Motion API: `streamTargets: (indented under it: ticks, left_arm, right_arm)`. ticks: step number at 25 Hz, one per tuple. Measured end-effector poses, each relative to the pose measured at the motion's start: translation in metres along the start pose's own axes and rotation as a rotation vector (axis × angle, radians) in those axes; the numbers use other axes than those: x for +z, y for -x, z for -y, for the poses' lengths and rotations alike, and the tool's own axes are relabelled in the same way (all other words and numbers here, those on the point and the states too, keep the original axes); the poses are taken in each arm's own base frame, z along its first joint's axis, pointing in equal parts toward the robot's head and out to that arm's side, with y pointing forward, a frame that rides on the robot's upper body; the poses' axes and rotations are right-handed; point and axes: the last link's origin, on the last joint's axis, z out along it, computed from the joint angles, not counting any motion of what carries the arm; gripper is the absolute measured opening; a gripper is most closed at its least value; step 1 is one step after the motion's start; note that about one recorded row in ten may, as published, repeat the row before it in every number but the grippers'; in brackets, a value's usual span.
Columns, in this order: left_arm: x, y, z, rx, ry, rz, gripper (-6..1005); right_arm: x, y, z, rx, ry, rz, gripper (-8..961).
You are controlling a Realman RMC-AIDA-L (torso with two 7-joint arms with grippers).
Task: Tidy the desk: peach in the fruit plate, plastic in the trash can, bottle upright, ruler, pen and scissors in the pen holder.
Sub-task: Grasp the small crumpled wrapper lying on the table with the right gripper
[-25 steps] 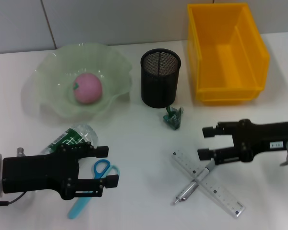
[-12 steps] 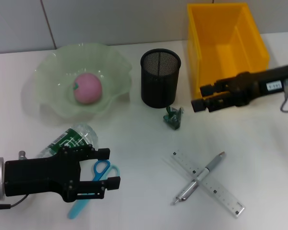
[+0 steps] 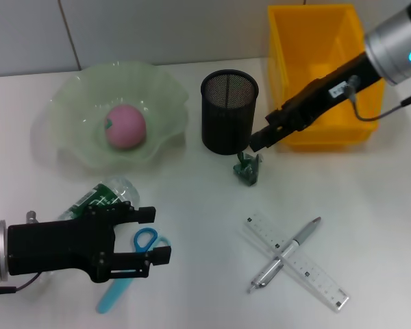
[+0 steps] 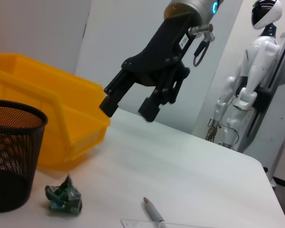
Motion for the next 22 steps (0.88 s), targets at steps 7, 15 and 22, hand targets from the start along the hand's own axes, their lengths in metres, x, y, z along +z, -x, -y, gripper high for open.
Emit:
streamTargets:
  ticks: [7, 15, 22]
  left_arm:
    - [0.001, -0.002, 0.004, 0.007, -0.017, 0.004, 796]
    - [0.003, -0.003, 0.009, 0.015, -0.044, 0.014, 796]
    - [0.004, -0.003, 0.011, 0.016, -0.056, 0.015, 796]
  right_arm:
    - [0.029, 0.013, -0.005, -0.044, -0.078, -0.118, 815]
    - [0.052, 0.011, 0.000, -0.058, -0.162, -0.166, 815]
    - [0.071, 0.004, 0.005, -0.073, -0.204, -0.185, 815]
